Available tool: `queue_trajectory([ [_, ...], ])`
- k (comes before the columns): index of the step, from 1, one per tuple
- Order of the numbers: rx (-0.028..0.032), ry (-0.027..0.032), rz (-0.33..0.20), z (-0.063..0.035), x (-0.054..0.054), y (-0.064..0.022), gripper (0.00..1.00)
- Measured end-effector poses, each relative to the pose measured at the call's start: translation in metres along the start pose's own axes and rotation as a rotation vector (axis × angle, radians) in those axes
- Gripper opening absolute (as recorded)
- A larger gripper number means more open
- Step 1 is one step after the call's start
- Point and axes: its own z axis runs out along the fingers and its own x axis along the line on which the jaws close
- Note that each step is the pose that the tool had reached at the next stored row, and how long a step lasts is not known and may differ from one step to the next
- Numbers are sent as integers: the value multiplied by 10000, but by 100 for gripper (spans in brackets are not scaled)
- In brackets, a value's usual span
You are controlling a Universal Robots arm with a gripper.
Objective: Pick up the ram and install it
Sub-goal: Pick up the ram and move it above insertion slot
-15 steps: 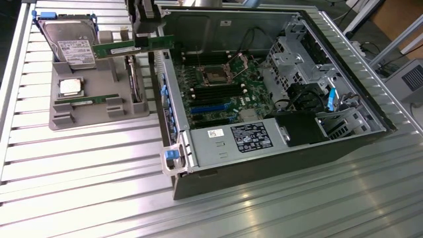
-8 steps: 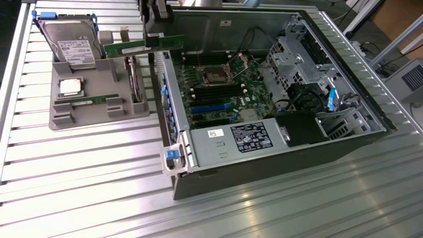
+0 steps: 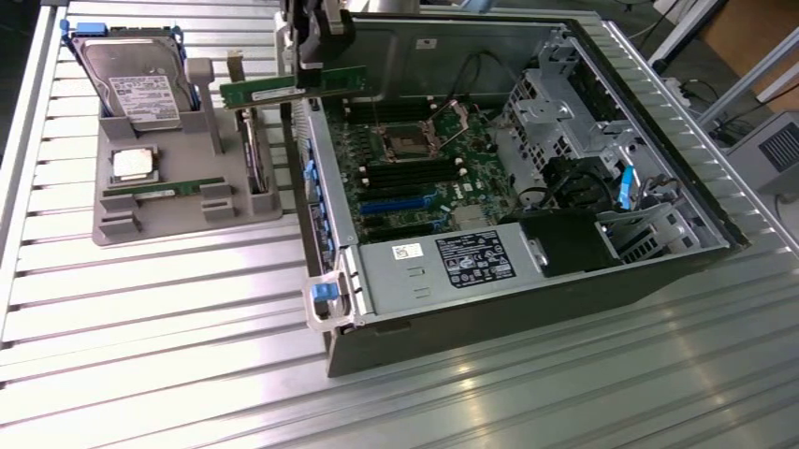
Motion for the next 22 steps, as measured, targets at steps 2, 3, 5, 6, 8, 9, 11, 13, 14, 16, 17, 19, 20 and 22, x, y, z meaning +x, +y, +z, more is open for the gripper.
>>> queue_trajectory([
  [2,-1,5,-1,-1,4,-27,14],
  [3,-1,7,0,-2,7,-47,14],
  [5,-2,15,1,-4,14,-98,14],
  [6,-3,20,1,-6,19,-130,14],
  [8,-3,27,1,-8,26,-175,14],
  [9,-4,28,1,-8,28,-188,14],
  [11,-5,36,1,-11,35,-235,14],
  [13,-6,41,2,-12,39,-268,14],
  [14,-6,43,3,-13,42,-282,14],
  [16,-7,49,2,-15,48,-326,14],
  [17,-8,52,2,-15,50,-341,14],
  [19,-9,59,2,-17,58,-393,14],
  [20,-9,63,3,-19,62,-419,14],
  [22,-10,68,3,-20,66,-451,14],
])
